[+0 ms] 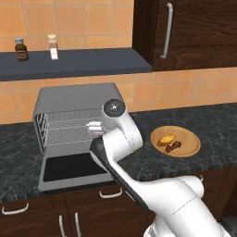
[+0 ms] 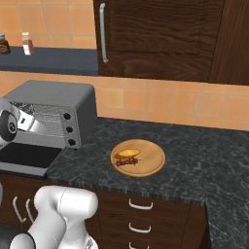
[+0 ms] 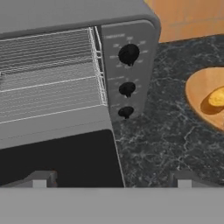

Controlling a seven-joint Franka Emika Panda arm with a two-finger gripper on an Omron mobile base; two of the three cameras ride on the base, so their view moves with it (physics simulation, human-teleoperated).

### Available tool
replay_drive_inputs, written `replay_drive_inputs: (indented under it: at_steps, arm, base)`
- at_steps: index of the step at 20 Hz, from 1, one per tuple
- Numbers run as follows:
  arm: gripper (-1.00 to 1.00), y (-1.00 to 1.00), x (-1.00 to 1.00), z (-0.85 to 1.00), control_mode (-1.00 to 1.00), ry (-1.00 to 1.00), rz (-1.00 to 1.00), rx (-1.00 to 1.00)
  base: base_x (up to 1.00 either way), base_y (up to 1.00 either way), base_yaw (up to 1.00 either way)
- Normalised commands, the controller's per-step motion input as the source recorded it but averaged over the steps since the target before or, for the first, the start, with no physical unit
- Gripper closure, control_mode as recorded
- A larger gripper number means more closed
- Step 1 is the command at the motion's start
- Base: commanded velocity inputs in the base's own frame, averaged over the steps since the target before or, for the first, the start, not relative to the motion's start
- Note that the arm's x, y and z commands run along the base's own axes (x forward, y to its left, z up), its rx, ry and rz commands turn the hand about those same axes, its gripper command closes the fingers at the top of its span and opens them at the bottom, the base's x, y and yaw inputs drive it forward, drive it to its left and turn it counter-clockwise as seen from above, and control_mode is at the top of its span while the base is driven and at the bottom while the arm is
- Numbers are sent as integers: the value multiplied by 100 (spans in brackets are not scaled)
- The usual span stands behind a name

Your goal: Pick up the kebab skewer and baguette bread, and place them inside the toaster oven. Close the toaster oven door and start by setting the timer.

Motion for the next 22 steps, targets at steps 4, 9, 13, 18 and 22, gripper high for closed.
replay_drive_inputs:
  at_steps: [4,9,13,18,22]
  arm:
    - [-100,94,7,-15,-100,-13,-12,0]
    - [-100,71,3,-26,-100,-23,-1,-2]
    - [-100,18,21,-21,-100,-22,0,-9]
    - [-100,0,41,-5,-100,-15,0,-6]
    - [-100,0,55,-1,-100,0,0,0]
  base:
    - [0,0,0]
    - [0,0,0]
    - [0,0,0]
    - [0,0,0]
    - [0,0,0]
